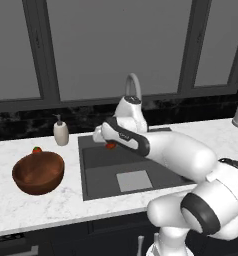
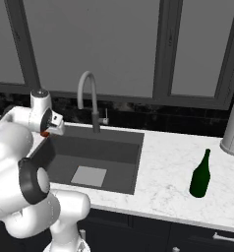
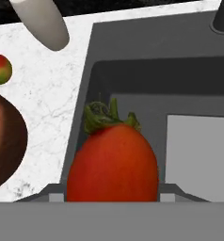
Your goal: Pick the tomato from the sink and place it in the bowl. Then pick the bowl and place it in the microwave. Then close the microwave door and press the start button.
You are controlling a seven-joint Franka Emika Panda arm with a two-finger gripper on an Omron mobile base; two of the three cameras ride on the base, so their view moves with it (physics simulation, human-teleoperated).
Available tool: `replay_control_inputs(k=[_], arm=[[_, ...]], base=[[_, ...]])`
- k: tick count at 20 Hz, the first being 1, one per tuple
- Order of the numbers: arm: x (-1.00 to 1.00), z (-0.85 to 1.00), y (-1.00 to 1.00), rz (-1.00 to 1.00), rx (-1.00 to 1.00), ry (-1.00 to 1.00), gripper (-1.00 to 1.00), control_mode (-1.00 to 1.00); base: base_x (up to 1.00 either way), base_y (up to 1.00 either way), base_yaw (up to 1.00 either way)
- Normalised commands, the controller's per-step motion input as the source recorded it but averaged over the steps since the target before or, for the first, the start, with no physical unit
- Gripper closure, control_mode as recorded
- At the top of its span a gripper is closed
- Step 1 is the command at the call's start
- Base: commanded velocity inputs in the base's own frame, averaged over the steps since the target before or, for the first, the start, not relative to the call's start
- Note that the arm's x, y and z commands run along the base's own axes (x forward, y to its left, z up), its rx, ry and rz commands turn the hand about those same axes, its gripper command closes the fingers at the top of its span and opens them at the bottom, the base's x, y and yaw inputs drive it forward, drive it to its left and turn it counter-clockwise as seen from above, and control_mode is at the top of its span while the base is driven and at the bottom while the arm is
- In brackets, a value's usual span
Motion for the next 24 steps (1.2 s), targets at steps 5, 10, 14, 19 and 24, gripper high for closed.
replay_control_inputs(k=[5, 10, 14, 19, 24], arm=[[-0.01, 0.09, 0.98, 0.00, 0.00, 0.18, 1.00, -1.00], [0.00, 0.00, 0.96, 0.00, 0.00, 0.11, 1.00, -1.00], [0.00, 0.01, 0.92, 0.00, -0.07, 0.07, 1.00, -1.00], [-0.06, -0.06, 0.49, 0.00, -0.08, -0.02, 1.00, -1.00], [-0.02, -0.32, 0.32, 0.00, 0.01, -0.04, 1.00, -1.00]], base=[[0.00, 0.00, 0.00], [0.00, 0.00, 0.00], [0.00, 0.00, 0.00], [0.00, 0.00, 0.00], [0.00, 0.00, 0.00]])
